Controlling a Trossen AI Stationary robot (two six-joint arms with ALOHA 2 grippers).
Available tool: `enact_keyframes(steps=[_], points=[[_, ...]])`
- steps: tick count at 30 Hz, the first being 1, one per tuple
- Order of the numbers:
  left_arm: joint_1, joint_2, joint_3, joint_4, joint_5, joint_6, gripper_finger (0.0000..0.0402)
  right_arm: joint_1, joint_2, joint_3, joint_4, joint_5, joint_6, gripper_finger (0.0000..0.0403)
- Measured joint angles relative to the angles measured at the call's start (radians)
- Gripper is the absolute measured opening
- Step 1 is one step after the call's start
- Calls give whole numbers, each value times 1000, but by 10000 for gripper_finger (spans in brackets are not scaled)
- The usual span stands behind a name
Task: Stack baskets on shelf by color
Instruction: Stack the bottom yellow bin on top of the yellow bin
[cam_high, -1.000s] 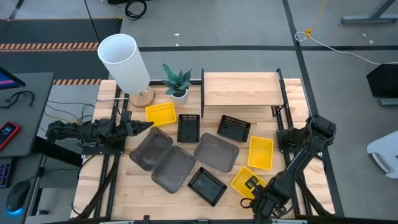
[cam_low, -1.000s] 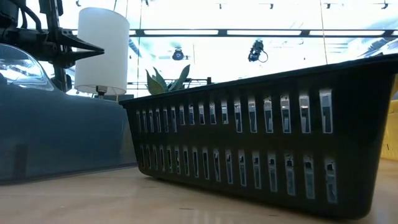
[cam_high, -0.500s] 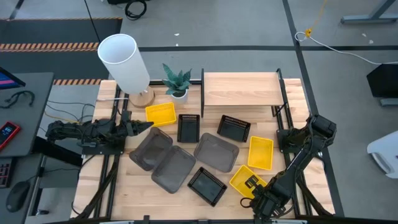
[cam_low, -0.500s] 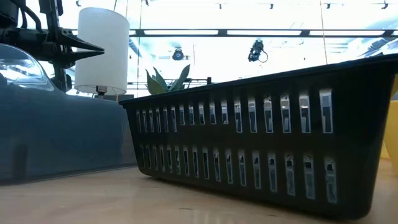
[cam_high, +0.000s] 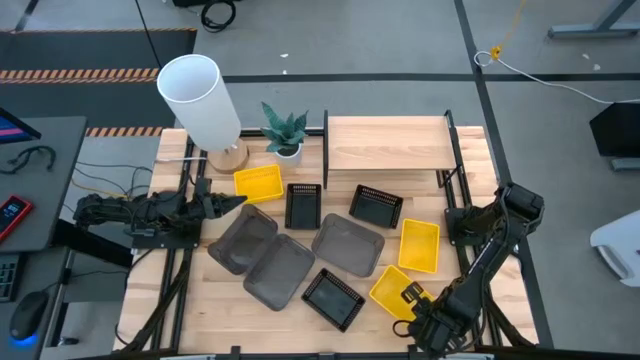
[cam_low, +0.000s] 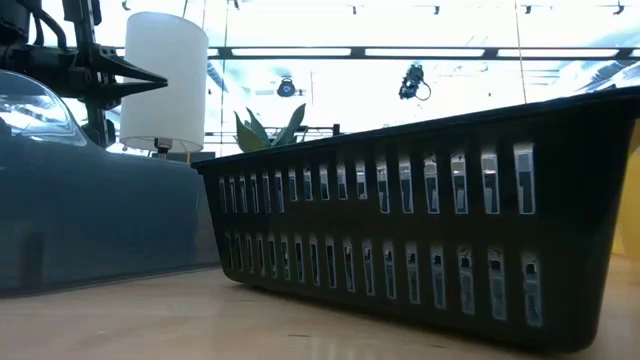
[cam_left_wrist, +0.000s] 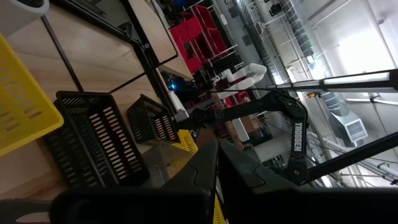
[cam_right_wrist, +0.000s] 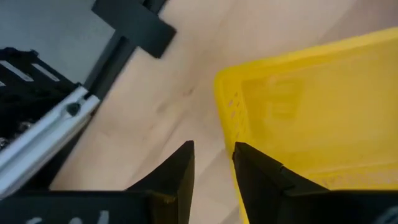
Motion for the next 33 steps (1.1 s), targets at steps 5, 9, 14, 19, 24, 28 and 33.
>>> enact_keyframes(steps=[5,9,14,19,24,28,33], points=[[0,0,0,0,0,0,17,-1,1,-1,10,26,-35,136],[0,0,0,0,0,0,19,0,1,-1,10,50,-75,137],[0,0,0,0,0,-8,22,-1,1,0,9,66,-78,135],[0,0,0,0,8,-21,18,-1,1,13,5,79,-78,135],[0,0,0,0,8,-26,18,-2,1,33,3,114,-74,135],[0,0,0,0,8,-26,22,-2,1,30,13,143,-75,135],[0,0,0,0,8,-25,18,-2,1,-29,77,144,-77,135]])
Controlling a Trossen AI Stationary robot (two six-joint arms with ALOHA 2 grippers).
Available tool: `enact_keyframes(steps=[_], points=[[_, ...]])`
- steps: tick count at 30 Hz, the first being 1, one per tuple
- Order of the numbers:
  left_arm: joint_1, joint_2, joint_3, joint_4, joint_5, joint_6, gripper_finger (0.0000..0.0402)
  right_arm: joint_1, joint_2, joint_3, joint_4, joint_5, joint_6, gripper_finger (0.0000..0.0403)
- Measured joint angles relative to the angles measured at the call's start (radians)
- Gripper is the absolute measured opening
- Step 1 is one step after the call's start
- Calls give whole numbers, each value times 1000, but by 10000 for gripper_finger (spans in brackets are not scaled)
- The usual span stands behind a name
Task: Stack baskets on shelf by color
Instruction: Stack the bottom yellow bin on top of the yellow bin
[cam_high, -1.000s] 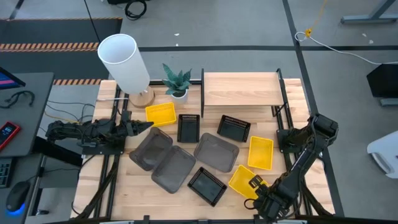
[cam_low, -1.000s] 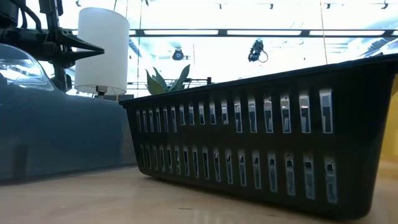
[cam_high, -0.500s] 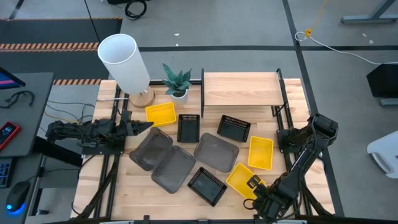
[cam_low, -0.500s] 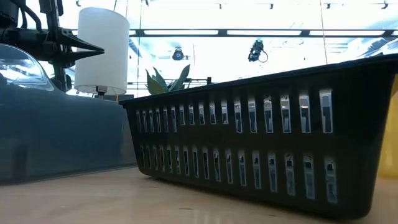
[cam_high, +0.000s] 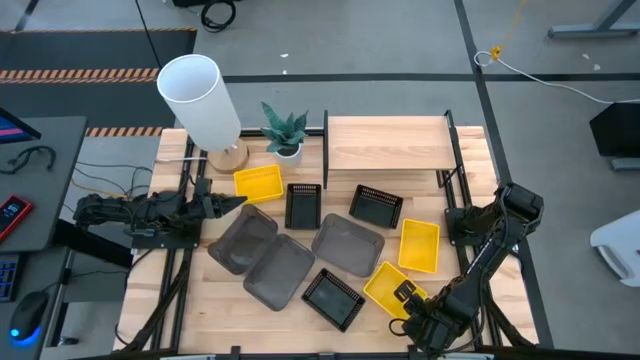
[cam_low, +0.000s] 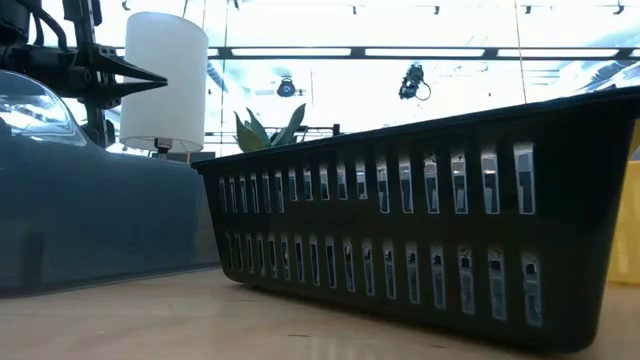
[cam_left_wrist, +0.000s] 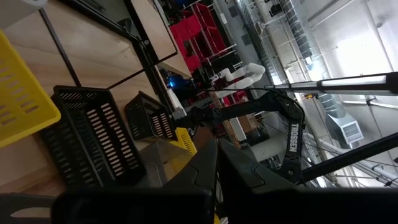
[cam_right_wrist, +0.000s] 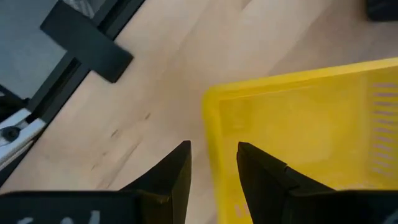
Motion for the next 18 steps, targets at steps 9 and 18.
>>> enact_keyframes(steps=[9,18], points=[[0,0,0,0,0,-1,23,0,0,-58,18,5,-99,134],[0,0,0,0,4,-3,19,-1,0,-93,35,16,-111,125]])
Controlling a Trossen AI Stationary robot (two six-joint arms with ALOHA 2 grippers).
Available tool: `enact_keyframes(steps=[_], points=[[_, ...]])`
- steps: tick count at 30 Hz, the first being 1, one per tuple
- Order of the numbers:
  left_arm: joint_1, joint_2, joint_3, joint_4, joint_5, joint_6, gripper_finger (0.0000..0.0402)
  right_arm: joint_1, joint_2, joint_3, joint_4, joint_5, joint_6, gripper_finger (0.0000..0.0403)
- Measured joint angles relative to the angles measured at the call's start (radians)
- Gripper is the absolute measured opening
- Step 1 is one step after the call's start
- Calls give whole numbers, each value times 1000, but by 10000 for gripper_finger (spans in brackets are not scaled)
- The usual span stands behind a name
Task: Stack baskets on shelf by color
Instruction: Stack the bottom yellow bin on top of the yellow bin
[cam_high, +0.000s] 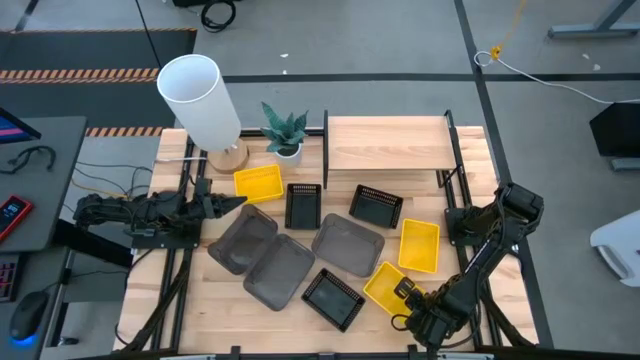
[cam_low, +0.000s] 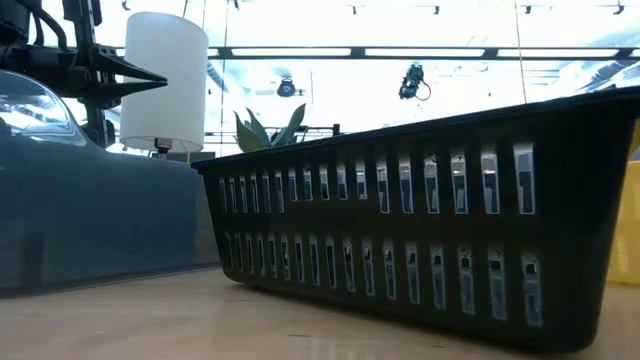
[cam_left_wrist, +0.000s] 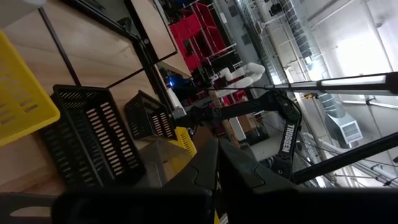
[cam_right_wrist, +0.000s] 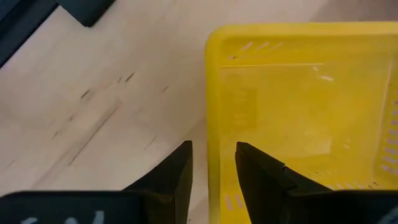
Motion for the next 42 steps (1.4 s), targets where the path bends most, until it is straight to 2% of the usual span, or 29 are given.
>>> enact_keyframes(steps=[3,10,14,18,27,36,42], points=[[0,0,0,0,0,3,20,-2,0,0,4,0,-11,104],[0,0,0,0,0,3,22,-20,0,24,-10,-48,-13,10],[0,0,0,0,0,4,19,-20,0,72,-46,-52,-11,17],[0,0,0,0,0,4,22,-22,0,133,-71,-72,11,8],[0,0,0,0,0,6,24,-24,0,269,-90,-89,144,6],[0,0,0,0,0,-22,21,-53,0,457,-317,-65,163,7],[0,0,0,1,0,-24,23,-125,-1,528,-400,13,175,7]])
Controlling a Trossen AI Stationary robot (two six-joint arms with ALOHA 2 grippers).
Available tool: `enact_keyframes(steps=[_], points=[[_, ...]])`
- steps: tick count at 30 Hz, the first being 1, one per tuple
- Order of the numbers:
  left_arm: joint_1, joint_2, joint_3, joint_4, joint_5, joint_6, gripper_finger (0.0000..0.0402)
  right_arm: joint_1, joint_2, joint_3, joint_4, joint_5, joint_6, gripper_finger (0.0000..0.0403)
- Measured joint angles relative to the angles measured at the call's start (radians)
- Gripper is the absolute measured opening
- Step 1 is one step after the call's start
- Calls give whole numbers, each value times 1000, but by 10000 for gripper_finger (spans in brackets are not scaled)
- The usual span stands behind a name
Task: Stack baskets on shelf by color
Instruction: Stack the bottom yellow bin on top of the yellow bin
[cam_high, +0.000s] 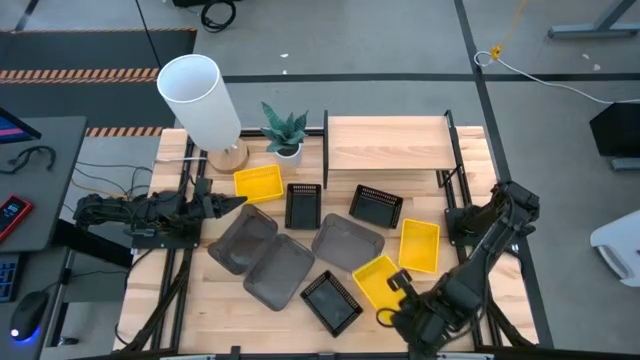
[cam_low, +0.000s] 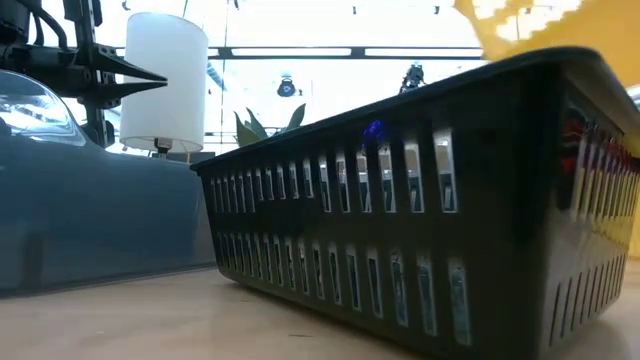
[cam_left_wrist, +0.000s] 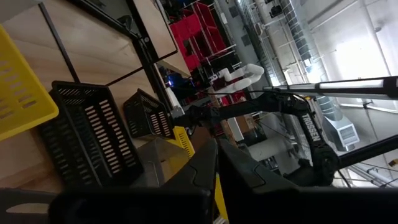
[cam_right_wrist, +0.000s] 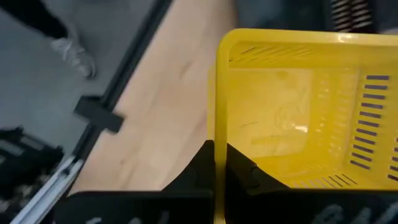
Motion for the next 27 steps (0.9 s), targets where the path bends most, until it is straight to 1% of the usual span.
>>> enact_keyframes(steps=[3,7,9,14,19,22,25,27], points=[[0,0,0,5,0,-15,18,-54,-5,1,6,12,29,7],[0,0,0,6,0,-26,17,-119,-6,1,-31,68,129,7],[0,0,0,6,0,-26,19,-146,-6,1,-70,65,196,7],[0,0,0,6,0,-18,24,-189,-6,1,-203,23,423,7],[0,0,0,6,0,42,20,-187,-6,1,-335,9,568,7],[0,0,0,6,0,77,19,-159,-7,1,-369,8,597,7],[0,0,0,6,0,79,22,-128,-7,1,-372,9,612,6],[0,0,0,6,0,79,24,-111,-8,-8,-367,34,626,5]])
